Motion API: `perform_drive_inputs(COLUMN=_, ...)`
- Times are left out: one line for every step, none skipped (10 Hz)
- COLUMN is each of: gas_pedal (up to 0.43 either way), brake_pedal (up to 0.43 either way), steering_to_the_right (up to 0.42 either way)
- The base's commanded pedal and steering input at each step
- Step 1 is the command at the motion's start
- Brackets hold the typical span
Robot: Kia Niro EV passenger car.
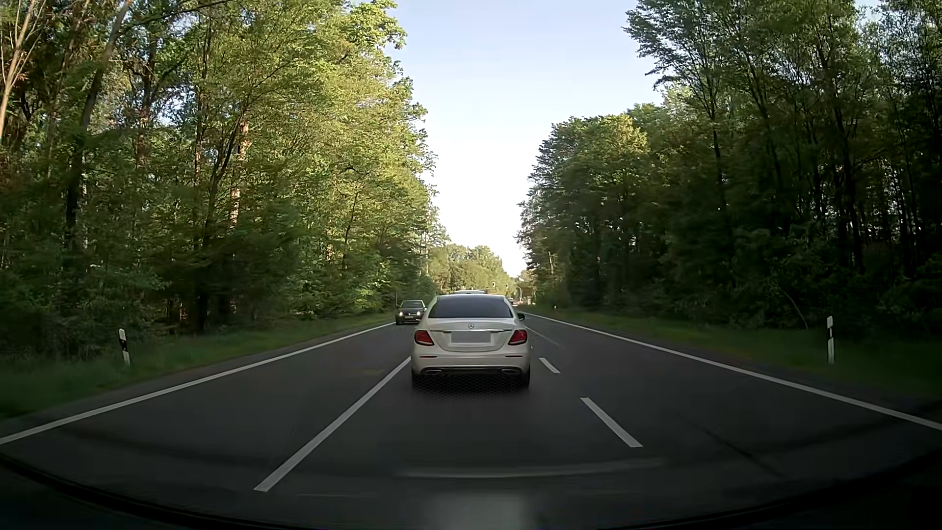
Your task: Follow the waypoints while adhering to traffic rules and regulations
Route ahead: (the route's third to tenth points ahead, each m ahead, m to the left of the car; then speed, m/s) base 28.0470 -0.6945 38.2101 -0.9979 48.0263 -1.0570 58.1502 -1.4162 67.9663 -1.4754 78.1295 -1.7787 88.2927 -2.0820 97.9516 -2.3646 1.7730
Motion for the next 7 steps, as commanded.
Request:
perform_drive_inputs(gas_pedal=0.0, brake_pedal=0.0, steering_to_the_right=-0.002)
perform_drive_inputs(gas_pedal=0.0, brake_pedal=0.0, steering_to_the_right=-0.002)
perform_drive_inputs(gas_pedal=0.0, brake_pedal=0.006, steering_to_the_right=-0.002)
perform_drive_inputs(gas_pedal=0.0, brake_pedal=0.0, steering_to_the_right=-0.002)
perform_drive_inputs(gas_pedal=0.0, brake_pedal=0.0, steering_to_the_right=-0.002)
perform_drive_inputs(gas_pedal=0.0, brake_pedal=0.0, steering_to_the_right=-0.001)
perform_drive_inputs(gas_pedal=0.0, brake_pedal=0.0, steering_to_the_right=-0.002)
